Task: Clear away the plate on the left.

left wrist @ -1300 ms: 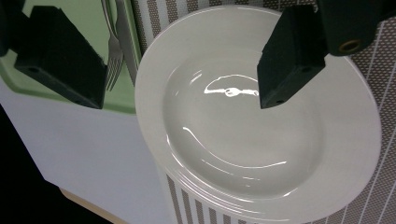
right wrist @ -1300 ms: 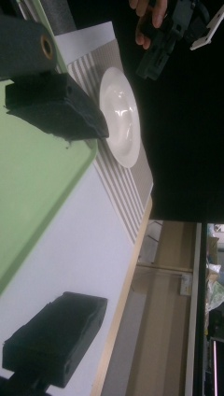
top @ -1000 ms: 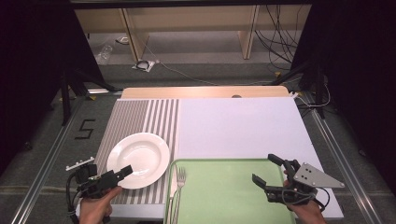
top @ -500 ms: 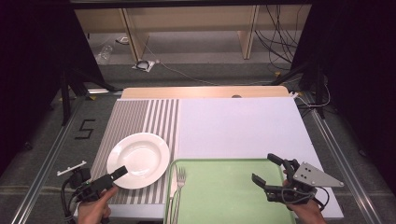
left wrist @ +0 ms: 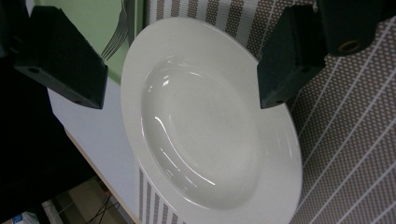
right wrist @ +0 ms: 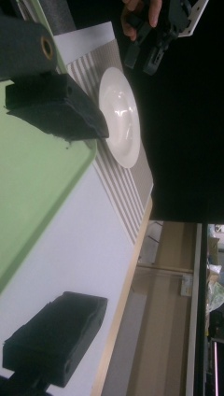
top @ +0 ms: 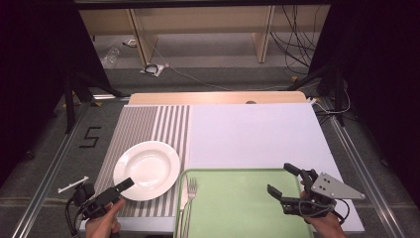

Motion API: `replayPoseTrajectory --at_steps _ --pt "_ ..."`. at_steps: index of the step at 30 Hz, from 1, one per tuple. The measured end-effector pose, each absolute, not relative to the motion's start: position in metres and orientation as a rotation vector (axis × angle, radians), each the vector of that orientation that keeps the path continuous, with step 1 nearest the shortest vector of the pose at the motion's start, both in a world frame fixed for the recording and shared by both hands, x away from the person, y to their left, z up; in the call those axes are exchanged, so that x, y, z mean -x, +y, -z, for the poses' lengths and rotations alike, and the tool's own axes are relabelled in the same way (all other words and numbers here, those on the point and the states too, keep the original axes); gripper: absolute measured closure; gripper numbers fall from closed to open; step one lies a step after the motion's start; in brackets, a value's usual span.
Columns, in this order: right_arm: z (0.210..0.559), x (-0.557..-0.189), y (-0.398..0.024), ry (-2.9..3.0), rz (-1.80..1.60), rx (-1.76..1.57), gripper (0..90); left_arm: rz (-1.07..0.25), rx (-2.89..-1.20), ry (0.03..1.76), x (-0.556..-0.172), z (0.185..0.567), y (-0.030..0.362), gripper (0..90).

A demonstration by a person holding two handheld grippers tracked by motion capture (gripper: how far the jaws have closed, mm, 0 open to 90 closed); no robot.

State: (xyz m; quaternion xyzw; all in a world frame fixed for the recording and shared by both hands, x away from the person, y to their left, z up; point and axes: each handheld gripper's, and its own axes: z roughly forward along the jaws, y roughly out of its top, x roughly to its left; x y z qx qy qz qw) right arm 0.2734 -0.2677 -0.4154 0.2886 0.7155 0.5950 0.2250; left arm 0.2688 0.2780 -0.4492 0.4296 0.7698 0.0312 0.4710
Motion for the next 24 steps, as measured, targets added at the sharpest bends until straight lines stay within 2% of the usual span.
replayPoseTrajectory --at_steps 10,24 --pt "0.415 -0.273 -0.267 1.977 -1.638 -0.792 16.7 -0.019 -0.969 1.949 -0.262 0.459 0.280 16.3" --pt "0.415 -0.273 -0.265 1.982 -1.639 -0.787 16.7 0.165 -0.840 1.990 -0.260 0.478 0.274 17.4"
